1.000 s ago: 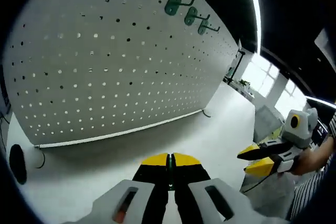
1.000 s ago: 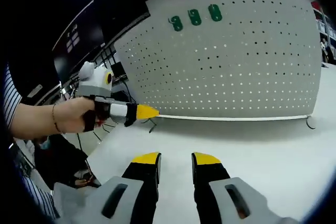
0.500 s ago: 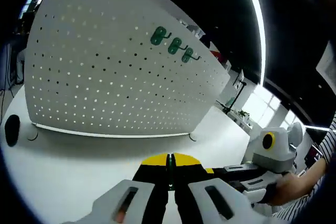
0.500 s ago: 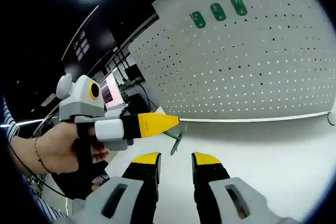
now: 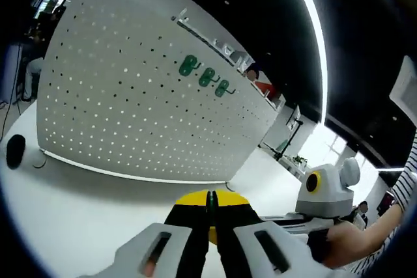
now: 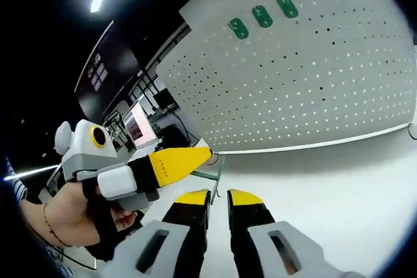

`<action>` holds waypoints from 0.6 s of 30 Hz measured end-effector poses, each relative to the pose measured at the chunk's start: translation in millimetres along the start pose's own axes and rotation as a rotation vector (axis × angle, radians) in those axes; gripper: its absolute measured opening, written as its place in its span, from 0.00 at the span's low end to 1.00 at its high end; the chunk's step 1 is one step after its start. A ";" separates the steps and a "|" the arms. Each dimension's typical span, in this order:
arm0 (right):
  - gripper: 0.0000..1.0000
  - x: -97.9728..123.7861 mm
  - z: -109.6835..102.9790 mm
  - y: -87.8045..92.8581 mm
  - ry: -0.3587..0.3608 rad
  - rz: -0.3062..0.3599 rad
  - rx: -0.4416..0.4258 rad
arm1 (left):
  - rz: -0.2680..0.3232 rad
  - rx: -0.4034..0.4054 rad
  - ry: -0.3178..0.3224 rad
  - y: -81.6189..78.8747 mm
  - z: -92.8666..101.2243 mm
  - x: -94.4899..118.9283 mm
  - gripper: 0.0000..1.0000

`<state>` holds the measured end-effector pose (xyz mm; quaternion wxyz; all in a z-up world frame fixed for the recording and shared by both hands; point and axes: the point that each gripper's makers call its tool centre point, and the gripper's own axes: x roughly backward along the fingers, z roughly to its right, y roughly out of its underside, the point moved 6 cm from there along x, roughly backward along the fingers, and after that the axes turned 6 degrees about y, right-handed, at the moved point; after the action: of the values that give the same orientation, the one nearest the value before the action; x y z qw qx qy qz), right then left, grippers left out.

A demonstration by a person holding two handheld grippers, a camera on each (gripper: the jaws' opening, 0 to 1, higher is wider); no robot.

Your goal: Insert the hook assembly into the mounting plate slot until the hook locks in place.

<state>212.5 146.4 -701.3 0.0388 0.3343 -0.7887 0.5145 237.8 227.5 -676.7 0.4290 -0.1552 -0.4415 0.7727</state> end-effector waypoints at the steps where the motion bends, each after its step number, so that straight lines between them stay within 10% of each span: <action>1: 0.06 0.1 0.1 -0.5 0.001 0.003 -0.001 | 0.006 -0.001 0.003 -0.5 1.5 -0.1 0.01; 18: 0.00 12.0 -5.9 -11.7 0.005 0.060 -0.004 | 0.000 -0.089 0.067 -6.1 19.0 4.1 0.02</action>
<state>208.1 142.6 -684.4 0.0259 0.3093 -0.7992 0.5148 226.9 221.8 -660.5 0.4363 -0.1997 -0.4610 0.7465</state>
